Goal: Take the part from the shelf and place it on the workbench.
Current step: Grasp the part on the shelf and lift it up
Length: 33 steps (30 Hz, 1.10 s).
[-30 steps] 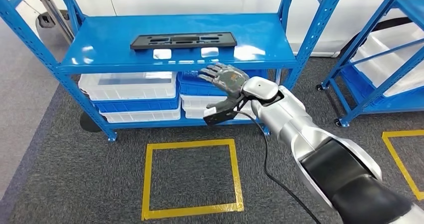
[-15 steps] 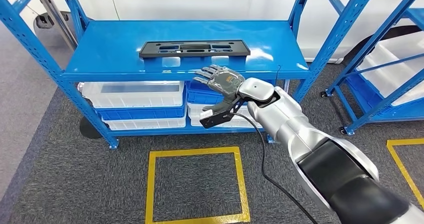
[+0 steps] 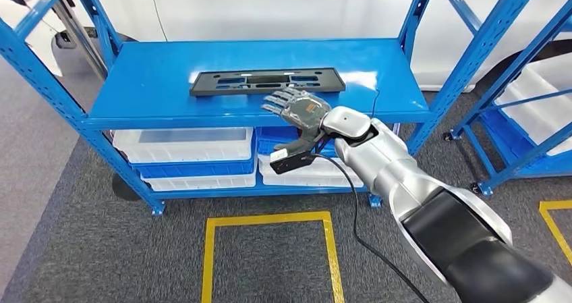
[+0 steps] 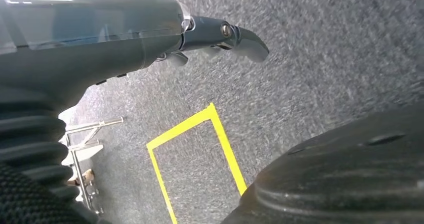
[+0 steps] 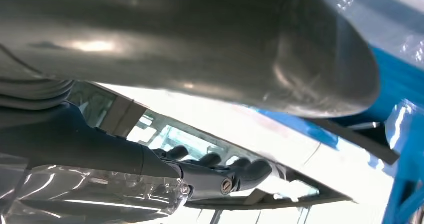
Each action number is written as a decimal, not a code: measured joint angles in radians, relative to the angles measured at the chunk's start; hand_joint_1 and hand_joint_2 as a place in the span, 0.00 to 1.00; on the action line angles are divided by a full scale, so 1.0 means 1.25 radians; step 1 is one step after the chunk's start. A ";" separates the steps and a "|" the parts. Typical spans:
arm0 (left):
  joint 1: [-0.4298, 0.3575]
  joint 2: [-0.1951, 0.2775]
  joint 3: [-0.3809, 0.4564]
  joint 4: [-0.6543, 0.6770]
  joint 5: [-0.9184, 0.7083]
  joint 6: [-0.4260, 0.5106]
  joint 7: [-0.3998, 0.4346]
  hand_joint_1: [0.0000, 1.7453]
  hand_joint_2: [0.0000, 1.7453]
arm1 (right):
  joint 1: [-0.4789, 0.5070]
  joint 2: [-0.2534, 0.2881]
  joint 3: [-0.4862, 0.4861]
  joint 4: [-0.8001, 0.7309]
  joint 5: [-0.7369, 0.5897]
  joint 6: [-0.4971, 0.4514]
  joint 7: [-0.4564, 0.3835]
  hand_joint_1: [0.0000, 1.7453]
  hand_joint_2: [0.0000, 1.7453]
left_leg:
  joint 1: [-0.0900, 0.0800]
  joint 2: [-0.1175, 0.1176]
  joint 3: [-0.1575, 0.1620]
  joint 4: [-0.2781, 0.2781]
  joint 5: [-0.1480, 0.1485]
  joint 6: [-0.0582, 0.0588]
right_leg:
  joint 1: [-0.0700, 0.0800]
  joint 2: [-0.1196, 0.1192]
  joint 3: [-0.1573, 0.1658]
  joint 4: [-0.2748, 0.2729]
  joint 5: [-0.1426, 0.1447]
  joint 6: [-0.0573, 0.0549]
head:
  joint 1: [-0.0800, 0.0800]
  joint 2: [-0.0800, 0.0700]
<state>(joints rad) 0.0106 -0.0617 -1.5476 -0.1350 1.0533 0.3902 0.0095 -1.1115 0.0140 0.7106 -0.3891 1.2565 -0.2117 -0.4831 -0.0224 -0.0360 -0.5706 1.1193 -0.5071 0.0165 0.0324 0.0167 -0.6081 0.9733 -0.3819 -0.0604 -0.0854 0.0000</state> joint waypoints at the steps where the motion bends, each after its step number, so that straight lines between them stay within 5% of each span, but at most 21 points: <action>1: -0.001 0.000 0.000 0.000 0.001 0.001 -0.001 0.00 0.00 | -0.001 0.003 0.002 0.000 -0.001 0.001 0.001 0.00 0.00 | 0.003 0.000 -0.032 0.051 -0.017 -0.007 | -0.002 0.001 0.006 0.000 -0.005 0.001 | 0.000 0.000; 3: -0.003 0.002 0.000 0.000 0.002 0.002 -0.004 0.00 0.00 | 0.001 0.006 0.007 0.000 -0.001 0.004 0.003 0.00 0.00 | 0.009 0.001 -0.092 0.128 -0.050 -0.019 | -0.007 0.001 0.020 0.001 -0.019 0.006 | 0.000 0.000; 4: -0.004 0.003 0.000 0.000 0.003 0.002 -0.005 0.00 0.00 | 0.003 0.006 0.010 0.001 -0.001 0.006 0.004 0.00 0.00 | 0.010 0.002 -0.107 0.132 -0.051 -0.024 | -0.010 0.001 0.029 0.002 -0.027 0.009 | 0.000 0.000; 5: -0.004 0.003 0.000 0.000 0.003 0.002 -0.006 0.00 0.00 | 0.004 0.007 0.012 0.001 -0.002 0.007 0.005 0.00 0.00 | 0.012 0.004 -0.108 0.108 -0.034 -0.029 | -0.012 0.001 0.038 0.004 -0.036 0.012 | 0.000 0.000; 7: -0.003 0.004 0.000 0.000 0.002 0.002 -0.007 0.00 0.00 | 0.004 0.009 0.013 0.001 -0.003 0.008 0.006 0.00 0.00 | 0.015 0.010 -0.084 0.003 0.047 -0.035 | -0.017 0.001 0.056 0.012 -0.056 0.020 | 0.000 0.000; 9: -0.001 0.005 0.000 0.000 0.001 0.001 -0.006 0.00 0.00 | 0.003 0.010 0.015 0.001 -0.005 0.009 0.007 0.00 0.00 | 0.015 0.015 -0.065 -0.075 0.100 -0.024 | -0.018 0.001 0.063 0.020 -0.074 0.029 | 0.000 0.000; 11: -0.002 0.005 0.000 0.000 -0.001 0.001 -0.006 0.00 0.00 | 0.003 0.009 0.016 0.001 -0.007 0.008 0.008 0.00 0.00 | 0.012 0.014 -0.062 -0.088 0.101 -0.003 | -0.016 0.002 0.063 0.026 -0.082 0.037 | 0.000 0.000; 13: -0.002 0.004 0.000 0.000 -0.003 0.001 -0.004 0.00 0.00 | 0.002 0.007 0.016 0.001 -0.010 0.007 0.008 0.00 0.00 | 0.015 0.013 -0.053 -0.090 0.101 0.008 | -0.017 0.001 0.060 0.044 -0.084 0.046 | 0.000 0.000; 15: -0.002 0.004 0.000 0.000 -0.003 0.000 -0.003 0.00 0.00 | 0.001 0.006 0.017 0.000 -0.013 0.005 0.008 0.00 0.00 | 0.018 0.013 -0.042 -0.092 0.094 0.015 | -0.020 -0.002 0.022 0.114 -0.097 0.054 | 0.000 0.000; 17: -0.002 0.004 0.000 0.000 -0.003 0.000 -0.002 0.00 0.00 | 0.004 0.005 0.018 0.000 -0.017 0.004 0.008 0.00 0.00 | 0.018 0.013 -0.034 -0.092 0.084 0.019 | -0.025 -0.005 -0.045 0.216 -0.135 0.063 | 0.000 0.000; 19: -0.001 0.004 0.000 0.000 -0.003 0.000 -0.002 0.00 0.00 | 0.010 0.004 0.021 0.001 -0.021 0.004 0.008 0.00 0.00 | 0.017 0.011 -0.022 -0.092 0.073 0.019 | -0.027 -0.007 -0.092 0.260 -0.161 0.066 | 0.000 0.000; 21: -0.001 0.004 0.000 0.000 -0.003 0.000 -0.002 0.00 0.00 | 0.012 0.004 0.023 0.001 -0.026 0.004 0.008 0.00 0.00 | 0.014 0.009 -0.005 -0.092 0.060 0.018 | -0.025 -0.007 -0.087 0.200 -0.117 0.059 | 0.000 0.000; 23: 0.000 0.002 0.000 0.000 -0.003 0.000 -0.001 0.00 0.00 | 0.012 0.004 0.024 0.001 -0.030 0.005 0.008 0.00 0.00 | 0.012 0.008 0.011 -0.092 0.048 0.016 | -0.017 -0.006 -0.055 0.089 -0.034 0.042 | 0.000 0.000; 25: 0.001 0.001 0.000 0.000 -0.002 0.000 0.000 0.00 0.00 | 0.011 0.004 0.026 0.000 -0.031 0.006 0.008 0.00 0.00 | 0.011 0.007 0.020 -0.094 0.040 0.010 | -0.008 -0.004 -0.038 0.024 0.005 0.028 | 0.000 0.000; 29: 0.002 0.002 0.000 0.000 -0.001 0.001 0.001 0.00 0.00 | 0.009 0.004 0.028 0.000 -0.032 0.010 0.007 0.00 0.00 | 0.010 0.007 0.018 -0.063 0.032 -0.007 | -0.014 -0.004 -0.012 0.003 -0.001 0.015 | 0.000 0.000; 33: -0.003 0.005 0.000 0.000 -0.001 0.001 -0.002 0.00 0.00 | 0.008 0.006 0.031 0.000 -0.033 0.012 0.006 0.00 0.00 | 0.013 0.009 -0.088 0.117 -0.036 -0.023 | -0.015 -0.003 0.016 0.002 -0.019 0.011 | 0.000 0.000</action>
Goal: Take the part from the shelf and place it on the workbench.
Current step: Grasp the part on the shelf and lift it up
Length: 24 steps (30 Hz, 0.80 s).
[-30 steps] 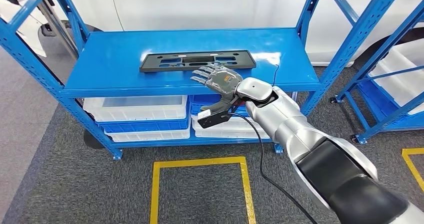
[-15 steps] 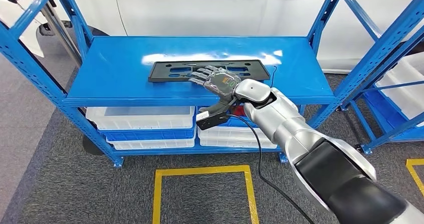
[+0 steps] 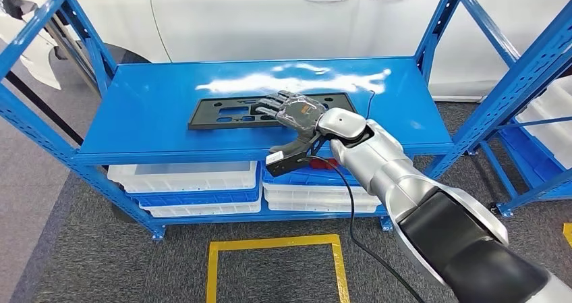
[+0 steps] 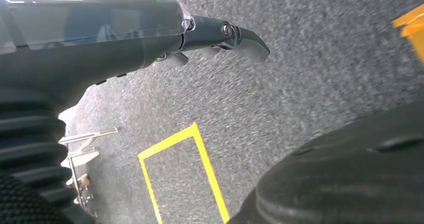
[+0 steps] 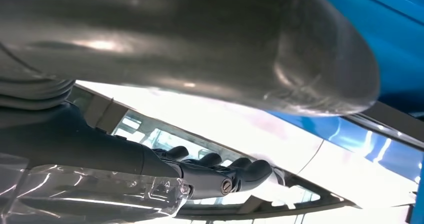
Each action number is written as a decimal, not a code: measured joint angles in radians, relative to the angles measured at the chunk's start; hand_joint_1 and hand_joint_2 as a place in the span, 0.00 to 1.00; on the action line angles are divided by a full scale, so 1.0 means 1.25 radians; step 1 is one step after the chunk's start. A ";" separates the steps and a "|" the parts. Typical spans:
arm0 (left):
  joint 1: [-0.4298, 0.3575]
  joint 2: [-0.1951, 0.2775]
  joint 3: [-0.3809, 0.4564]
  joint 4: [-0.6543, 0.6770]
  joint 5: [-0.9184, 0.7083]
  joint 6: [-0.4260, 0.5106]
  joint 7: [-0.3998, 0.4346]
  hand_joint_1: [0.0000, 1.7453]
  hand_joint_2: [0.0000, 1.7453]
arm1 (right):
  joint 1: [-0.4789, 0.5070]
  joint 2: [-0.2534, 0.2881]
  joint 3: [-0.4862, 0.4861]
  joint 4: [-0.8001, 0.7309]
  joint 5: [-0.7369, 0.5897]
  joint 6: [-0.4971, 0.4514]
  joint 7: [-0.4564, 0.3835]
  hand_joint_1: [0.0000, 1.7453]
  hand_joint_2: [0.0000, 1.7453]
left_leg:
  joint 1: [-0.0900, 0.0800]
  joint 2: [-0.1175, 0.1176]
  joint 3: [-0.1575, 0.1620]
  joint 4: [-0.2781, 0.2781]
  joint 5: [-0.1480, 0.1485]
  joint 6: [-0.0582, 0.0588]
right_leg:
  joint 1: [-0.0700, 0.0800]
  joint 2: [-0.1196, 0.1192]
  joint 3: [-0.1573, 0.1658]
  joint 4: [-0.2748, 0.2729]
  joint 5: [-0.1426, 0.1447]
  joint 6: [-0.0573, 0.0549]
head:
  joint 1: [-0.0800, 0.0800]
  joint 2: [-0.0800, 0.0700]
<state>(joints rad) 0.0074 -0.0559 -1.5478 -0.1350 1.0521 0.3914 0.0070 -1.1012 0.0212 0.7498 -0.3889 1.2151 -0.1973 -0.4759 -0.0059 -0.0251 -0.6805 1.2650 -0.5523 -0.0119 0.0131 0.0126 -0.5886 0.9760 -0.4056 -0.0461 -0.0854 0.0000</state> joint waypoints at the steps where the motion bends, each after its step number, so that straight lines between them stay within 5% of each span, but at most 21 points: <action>1: -0.001 0.001 0.000 0.000 0.000 0.000 -0.002 0.00 0.00 | 0.002 0.000 0.001 0.000 0.000 0.000 -0.001 0.00 0.00 | 0.000 0.000 -0.020 0.022 -0.006 -0.003 | 0.000 0.001 0.007 0.001 -0.007 0.000 | 0.000 0.000; 3: -0.001 0.001 0.000 0.000 0.000 0.000 -0.005 0.00 0.00 | 0.004 0.000 0.002 0.000 -0.001 0.001 -0.001 0.00 0.00 | 0.000 0.000 -0.017 -0.022 0.031 -0.004 | 0.000 0.002 0.025 0.005 -0.022 0.002 | 0.000 0.000; 6: 0.000 0.002 0.000 0.000 0.000 0.000 -0.002 0.00 0.00 | 0.004 0.000 0.002 0.001 -0.006 0.000 -0.004 0.00 0.00 | -0.003 0.003 0.033 -0.176 0.122 0.007 | 0.002 0.004 0.046 0.014 -0.048 0.010 | 0.000 0.000; 10: 0.001 0.001 0.000 0.000 0.001 -0.001 0.000 0.00 0.00 | 0.009 -0.002 0.003 0.003 -0.012 -0.001 -0.005 0.00 0.00 | -0.002 0.003 0.049 -0.210 0.130 0.029 | 0.006 0.004 0.046 0.025 -0.062 0.024 | 0.000 0.000; 12: 0.001 0.000 0.000 -0.001 0.004 -0.004 -0.004 0.00 0.00 | 0.011 -0.002 0.004 0.004 -0.015 -0.003 -0.004 0.00 0.00 | 0.003 0.003 0.057 -0.213 0.128 0.034 | 0.004 0.002 0.023 0.073 -0.073 0.034 | 0.000 0.000; 16: 0.003 0.000 0.000 -0.001 0.008 -0.009 -0.012 0.00 0.00 | 0.029 -0.002 0.004 0.007 -0.017 -0.008 -0.002 0.00 1.00 | 0.005 0.003 0.065 -0.213 0.115 0.037 | -0.011 -0.003 -0.098 0.249 -0.136 0.052 | 0.000 0.000; 18: 0.003 0.000 0.000 -0.001 0.009 -0.009 -0.012 0.00 0.00 | 0.036 -0.003 0.005 0.010 -0.017 -0.009 0.001 0.00 1.00 | 0.006 0.001 0.073 -0.211 0.106 0.035 | -0.015 -0.005 -0.106 0.220 -0.102 0.053 | 0.000 0.000; 21: 0.004 0.000 0.000 -0.001 0.009 -0.012 -0.012 0.00 0.00 | 0.039 -0.003 0.008 0.013 -0.014 -0.010 0.014 0.00 1.00 | 0.006 0.000 0.089 -0.210 0.092 0.026 | -0.015 -0.005 -0.051 0.064 -0.010 0.047 | 0.000 0.000; 24: 0.004 0.002 0.000 0.000 0.010 -0.013 -0.012 0.00 0.00 | 0.046 -0.002 0.014 0.017 -0.006 -0.012 0.036 0.00 1.00 | 0.005 0.000 0.094 -0.207 0.089 0.013 | -0.008 -0.004 -0.038 0.023 0.001 0.032 | 0.000 0.000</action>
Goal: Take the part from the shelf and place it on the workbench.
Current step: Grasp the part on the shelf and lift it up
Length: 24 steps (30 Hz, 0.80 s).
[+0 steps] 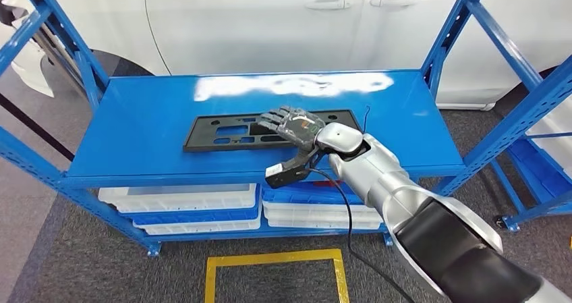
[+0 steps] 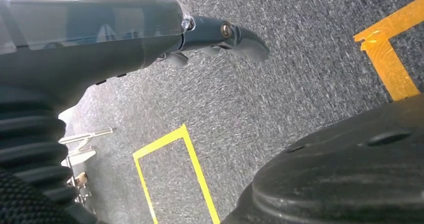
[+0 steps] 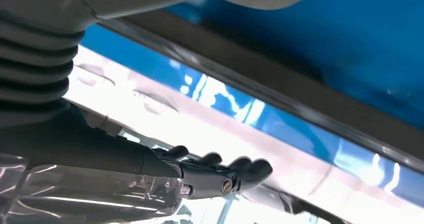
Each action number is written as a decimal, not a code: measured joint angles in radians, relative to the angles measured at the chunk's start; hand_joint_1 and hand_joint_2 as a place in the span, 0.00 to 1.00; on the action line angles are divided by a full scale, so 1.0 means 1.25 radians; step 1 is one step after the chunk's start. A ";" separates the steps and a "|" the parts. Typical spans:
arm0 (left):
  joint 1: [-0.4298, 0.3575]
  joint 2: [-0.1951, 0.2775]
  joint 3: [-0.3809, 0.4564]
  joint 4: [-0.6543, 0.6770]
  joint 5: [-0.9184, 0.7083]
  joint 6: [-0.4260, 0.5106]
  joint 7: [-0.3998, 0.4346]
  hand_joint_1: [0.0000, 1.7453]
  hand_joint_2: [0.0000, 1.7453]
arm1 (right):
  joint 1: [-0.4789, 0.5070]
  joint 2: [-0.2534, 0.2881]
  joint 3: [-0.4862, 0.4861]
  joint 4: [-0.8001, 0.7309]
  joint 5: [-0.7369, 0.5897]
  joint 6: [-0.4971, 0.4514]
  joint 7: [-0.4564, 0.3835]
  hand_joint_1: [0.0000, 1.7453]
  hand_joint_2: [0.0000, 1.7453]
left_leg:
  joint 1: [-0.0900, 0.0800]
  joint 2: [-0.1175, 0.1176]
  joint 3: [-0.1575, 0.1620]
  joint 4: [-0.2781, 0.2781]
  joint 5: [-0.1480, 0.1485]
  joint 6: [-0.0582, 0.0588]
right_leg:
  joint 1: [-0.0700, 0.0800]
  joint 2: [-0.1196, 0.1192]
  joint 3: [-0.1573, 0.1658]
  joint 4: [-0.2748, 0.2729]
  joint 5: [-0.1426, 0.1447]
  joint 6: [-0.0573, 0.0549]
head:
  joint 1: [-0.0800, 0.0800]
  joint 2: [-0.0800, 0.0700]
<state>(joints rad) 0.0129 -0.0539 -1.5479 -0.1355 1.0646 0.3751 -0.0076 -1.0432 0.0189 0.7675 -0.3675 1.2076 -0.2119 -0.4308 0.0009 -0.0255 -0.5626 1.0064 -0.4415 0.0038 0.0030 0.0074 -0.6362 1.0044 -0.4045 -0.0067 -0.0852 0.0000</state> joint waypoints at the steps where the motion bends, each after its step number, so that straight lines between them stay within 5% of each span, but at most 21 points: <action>1: 0.000 0.001 0.000 0.000 0.000 0.000 0.000 0.00 0.00 | 0.003 0.000 0.003 0.002 0.002 0.000 0.007 0.00 1.00 | 0.000 0.000 0.000 0.004 -0.002 -0.004 | -0.001 0.000 0.004 -0.001 0.003 -0.005 | 0.000 0.000; 3: 0.000 0.002 0.000 0.000 0.001 0.000 0.000 0.00 0.00 | 0.006 0.001 0.008 0.004 0.006 0.000 0.019 0.00 1.00 | 0.000 0.001 -0.011 0.034 -0.019 -0.010 | -0.004 0.000 0.012 -0.003 0.003 -0.015 | 0.000 0.000; 6: -0.003 0.003 0.000 0.000 0.002 0.000 -0.002 0.00 0.00 | 0.010 0.004 0.016 0.008 0.020 0.002 0.041 0.00 1.00 | 0.000 0.002 -0.083 0.175 -0.086 -0.017 | 0.000 0.002 0.016 -0.003 0.001 -0.023 | 0.000 0.000; 8: -0.005 0.003 0.000 0.000 0.003 0.000 -0.004 0.00 0.00 | 0.018 0.004 0.028 0.013 0.033 0.004 0.065 0.00 1.00 | -0.001 0.002 -0.118 0.231 -0.099 -0.018 | 0.005 0.003 0.017 -0.002 -0.001 -0.026 | 0.000 0.000; 9: -0.005 0.003 0.000 0.000 0.003 0.000 -0.005 0.00 0.00 | 0.021 0.004 0.033 0.015 0.039 0.004 0.075 0.00 1.00 | -0.002 0.002 -0.115 0.215 -0.084 -0.016 | 0.007 0.004 0.019 -0.001 -0.002 -0.027 | 0.000 0.000; 11: -0.004 0.003 0.000 0.000 0.003 -0.001 -0.005 0.00 0.00 | 0.024 0.004 0.042 0.018 0.044 0.003 0.090 0.00 1.00 | -0.005 0.003 -0.071 0.108 -0.025 -0.006 | 0.010 0.006 0.021 0.000 -0.004 -0.027 | 0.000 0.000; 13: -0.002 0.003 0.000 0.000 0.002 -0.001 -0.003 0.00 0.00 | 0.025 0.003 0.049 0.020 0.046 0.001 0.098 0.00 1.00 | -0.010 0.004 -0.034 0.018 0.005 0.005 | 0.014 0.008 0.020 0.002 -0.005 -0.024 | 0.000 0.000; 16: -0.002 0.002 0.000 0.000 0.002 -0.001 -0.002 0.00 0.00 | 0.026 0.001 0.054 0.023 0.048 -0.004 0.113 0.00 1.00 | -0.011 0.003 -0.025 -0.002 0.015 0.014 | 0.015 0.009 0.017 0.002 -0.006 -0.014 | 0.000 0.000; 18: -0.002 0.001 0.000 0.000 0.002 -0.001 -0.002 0.00 0.00 | 0.026 0.001 0.056 0.023 0.051 -0.006 0.127 0.43 1.00 | -0.005 0.005 -0.022 -0.009 0.023 0.019 | 0.015 0.008 0.010 0.022 -0.021 -0.004 | 0.000 0.000; 20: -0.002 0.001 0.000 0.000 0.002 -0.001 -0.002 0.00 0.00 | 0.027 0.001 0.058 0.025 0.052 -0.005 0.140 0.93 1.00 | -0.001 0.007 -0.021 -0.013 0.026 0.023 | 0.007 0.006 -0.025 0.100 -0.067 0.008 | 0.000 0.000; 22: -0.002 0.001 0.000 0.000 0.002 -0.001 -0.002 0.00 0.00 | 0.032 0.000 0.060 0.028 0.052 -0.003 0.146 1.00 1.00 | 0.000 0.007 -0.022 -0.012 0.026 0.024 | -0.004 0.004 -0.072 0.201 -0.111 0.018 | 0.000 0.000; 24: -0.002 0.001 0.000 0.000 0.002 -0.002 -0.002 0.00 0.00 | 0.036 0.000 0.062 0.030 0.049 0.000 0.147 1.00 1.00 | 0.002 0.006 -0.022 -0.010 0.025 0.021 | -0.013 0.001 -0.080 0.220 -0.104 0.026 | 0.000 0.000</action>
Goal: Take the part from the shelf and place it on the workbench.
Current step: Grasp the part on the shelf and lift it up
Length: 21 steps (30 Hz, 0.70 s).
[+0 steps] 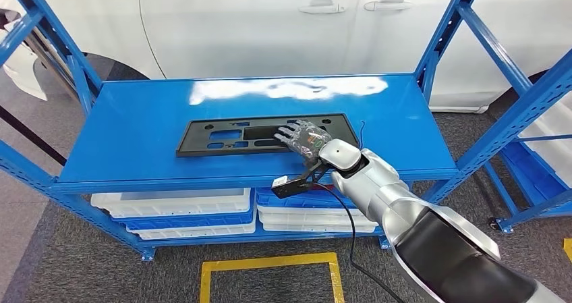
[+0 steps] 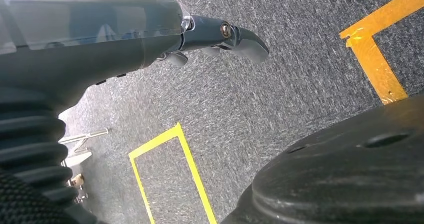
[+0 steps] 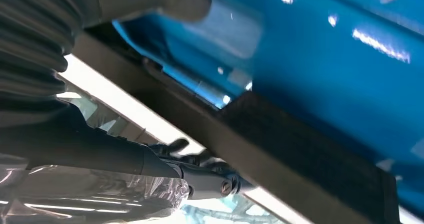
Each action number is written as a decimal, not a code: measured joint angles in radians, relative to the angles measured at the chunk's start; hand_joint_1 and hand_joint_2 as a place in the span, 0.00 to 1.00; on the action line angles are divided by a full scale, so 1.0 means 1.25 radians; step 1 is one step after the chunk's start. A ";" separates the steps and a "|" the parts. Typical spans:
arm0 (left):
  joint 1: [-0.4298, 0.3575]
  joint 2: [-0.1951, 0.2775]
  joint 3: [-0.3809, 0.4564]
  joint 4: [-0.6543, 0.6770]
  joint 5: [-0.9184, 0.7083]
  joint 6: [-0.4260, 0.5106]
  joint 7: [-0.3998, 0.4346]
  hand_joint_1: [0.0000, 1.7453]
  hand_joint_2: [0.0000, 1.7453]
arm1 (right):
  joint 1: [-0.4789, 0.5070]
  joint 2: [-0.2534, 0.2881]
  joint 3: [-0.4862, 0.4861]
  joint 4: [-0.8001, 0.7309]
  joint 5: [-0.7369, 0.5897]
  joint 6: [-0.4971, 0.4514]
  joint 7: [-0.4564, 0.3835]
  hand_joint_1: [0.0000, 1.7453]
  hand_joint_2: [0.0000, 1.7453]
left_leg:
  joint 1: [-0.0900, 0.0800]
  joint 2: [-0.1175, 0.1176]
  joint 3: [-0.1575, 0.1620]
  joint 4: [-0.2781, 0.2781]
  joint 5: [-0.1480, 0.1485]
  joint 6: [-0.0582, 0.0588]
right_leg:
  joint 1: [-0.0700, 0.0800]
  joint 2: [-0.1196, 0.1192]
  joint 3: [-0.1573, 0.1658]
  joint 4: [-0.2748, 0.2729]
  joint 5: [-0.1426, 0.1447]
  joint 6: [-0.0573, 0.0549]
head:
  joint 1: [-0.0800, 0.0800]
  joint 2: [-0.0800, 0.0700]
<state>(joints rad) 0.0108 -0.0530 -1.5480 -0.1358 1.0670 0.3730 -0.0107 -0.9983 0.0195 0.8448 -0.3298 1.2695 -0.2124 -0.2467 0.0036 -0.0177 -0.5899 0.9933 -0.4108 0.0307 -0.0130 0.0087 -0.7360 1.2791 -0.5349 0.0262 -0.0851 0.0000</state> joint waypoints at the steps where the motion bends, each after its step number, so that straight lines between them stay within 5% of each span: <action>1: 0.000 0.000 0.000 0.000 0.000 0.000 0.000 0.00 0.00 | -0.001 0.000 0.000 0.001 -0.001 0.000 0.000 1.00 1.00 | 0.001 0.000 0.000 0.002 -0.001 -0.003 | -0.004 -0.001 0.021 -0.039 0.023 0.003 | 0.000 0.000; 3: 0.000 0.001 0.000 0.000 0.000 0.000 0.000 0.00 0.00 | -0.006 0.000 0.000 0.001 -0.003 0.000 -0.001 1.00 1.00 | 0.002 -0.002 0.000 0.008 -0.006 -0.011 | -0.009 -0.001 0.080 -0.150 0.066 0.006 | 0.000 0.000; 5: 0.000 0.002 0.000 0.000 0.000 0.000 0.000 0.00 0.00 | -0.010 0.000 0.000 0.001 -0.005 0.000 -0.001 1.00 1.00 | 0.000 -0.005 0.000 0.013 -0.009 -0.022 | -0.008 0.004 0.107 -0.204 0.078 -0.001 | 0.000 0.000; 9: 0.000 0.003 0.000 0.001 0.000 0.000 0.000 0.00 0.00 | -0.014 0.002 0.001 0.000 -0.008 -0.002 -0.002 1.00 1.00 | 0.000 -0.006 -0.006 0.025 -0.019 -0.039 | -0.008 0.004 0.107 -0.209 0.082 -0.025 | 0.000 0.000; 13: -0.003 0.004 0.000 0.001 0.000 0.000 -0.005 0.00 0.00 | -0.018 0.004 0.001 -0.001 -0.013 -0.002 -0.008 1.00 1.00 | 0.000 -0.005 -0.090 0.212 -0.110 -0.047 | -0.004 0.001 0.110 -0.211 0.084 -0.039 | 0.000 0.000; 15: -0.004 0.004 0.000 0.001 0.000 0.000 -0.009 0.00 0.00 | -0.017 0.004 0.000 -0.001 -0.017 -0.002 -0.013 1.00 1.00 | -0.001 -0.005 -0.106 0.247 -0.109 -0.046 | 0.000 0.003 0.110 -0.210 0.083 -0.040 | 0.000 0.000; 18: -0.002 0.004 0.000 0.001 -0.001 0.000 -0.008 0.00 0.00 | -0.018 0.004 -0.001 -0.001 -0.027 -0.003 -0.022 1.00 1.00 | -0.002 -0.003 -0.040 0.110 -0.038 -0.040 | 0.003 0.006 0.112 -0.205 0.079 -0.036 | 0.000 0.000; 21: 0.000 0.004 0.000 0.001 -0.004 0.000 -0.006 0.00 0.00 | -0.020 -0.001 -0.006 -0.001 -0.039 -0.005 -0.029 1.00 1.00 | -0.004 -0.003 -0.003 0.027 -0.019 -0.026 | 0.008 0.008 0.107 -0.202 0.076 -0.025 | 0.000 0.000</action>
<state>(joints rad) 0.0104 -0.0479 -1.5480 -0.1350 1.0615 0.3735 -0.0183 -1.0236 0.0188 0.8374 -0.3307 1.2212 -0.2181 -0.2826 -0.0019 -0.0214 -0.5930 1.0274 -0.4350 -0.0019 -0.0034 0.0187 -0.6017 1.0266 -0.4402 -0.0056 -0.0853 0.0000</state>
